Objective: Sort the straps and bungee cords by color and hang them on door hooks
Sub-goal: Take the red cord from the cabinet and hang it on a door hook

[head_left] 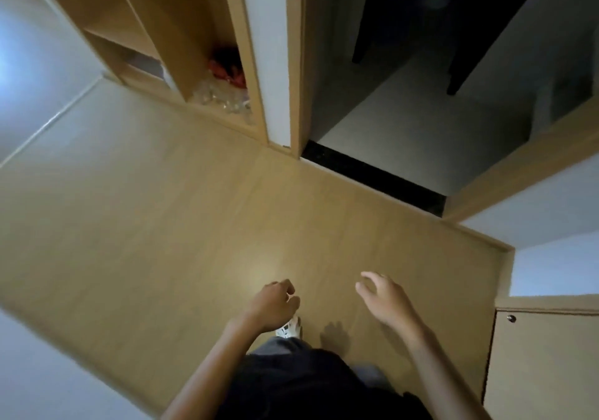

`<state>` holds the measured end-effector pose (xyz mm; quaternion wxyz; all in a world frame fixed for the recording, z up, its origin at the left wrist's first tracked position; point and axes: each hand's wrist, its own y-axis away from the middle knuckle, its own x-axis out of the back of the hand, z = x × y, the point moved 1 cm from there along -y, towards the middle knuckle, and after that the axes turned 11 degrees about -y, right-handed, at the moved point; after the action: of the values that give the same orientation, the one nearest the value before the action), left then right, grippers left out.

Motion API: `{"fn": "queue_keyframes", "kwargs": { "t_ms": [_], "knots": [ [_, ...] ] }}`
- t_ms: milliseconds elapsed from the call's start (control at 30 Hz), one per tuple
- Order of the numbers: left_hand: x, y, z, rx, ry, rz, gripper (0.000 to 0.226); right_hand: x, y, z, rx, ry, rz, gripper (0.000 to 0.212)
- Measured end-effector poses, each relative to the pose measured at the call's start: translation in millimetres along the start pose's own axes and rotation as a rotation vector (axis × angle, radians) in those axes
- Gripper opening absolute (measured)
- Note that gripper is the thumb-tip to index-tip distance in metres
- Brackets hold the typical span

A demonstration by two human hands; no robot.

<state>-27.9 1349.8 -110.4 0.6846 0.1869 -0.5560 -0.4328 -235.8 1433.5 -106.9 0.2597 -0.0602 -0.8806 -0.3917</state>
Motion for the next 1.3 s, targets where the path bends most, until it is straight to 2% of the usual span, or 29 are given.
{"fn": "queue_keyframes", "kwargs": {
  "t_ms": [200,367,567,767,1067,1300],
  "knots": [
    [33.5,-16.5,-75.9,0.150,0.127,-0.005,0.039,-20.4,-56.0,-83.4,0.053,0.133,-0.098,0.044],
    [71.9,-51.2,-95.6,0.180,0.162,-0.028,0.041,-27.3,-107.1,-134.3,0.068,0.186,-0.120,0.041],
    [169.8,-125.0,-103.7,0.209,0.233,0.086,0.040,-18.3,-193.7,-206.3,0.116,0.291,-0.227,0.045],
    [276.3,-168.0,-131.1,0.268,0.319,0.216,0.034,-4.6,-284.0,-316.6,0.204,0.340,-0.290,0.045],
    [342.9,-182.3,-229.8,0.449,0.565,0.283,0.032,-30.5,-373.1,-478.1,0.382,0.422,-0.374,0.041],
    [440.2,-240.5,-325.9,0.418,0.572,0.241,0.034,-71.1,-436.5,-568.8,0.313,0.410,-0.357,0.041]
  ]
}}
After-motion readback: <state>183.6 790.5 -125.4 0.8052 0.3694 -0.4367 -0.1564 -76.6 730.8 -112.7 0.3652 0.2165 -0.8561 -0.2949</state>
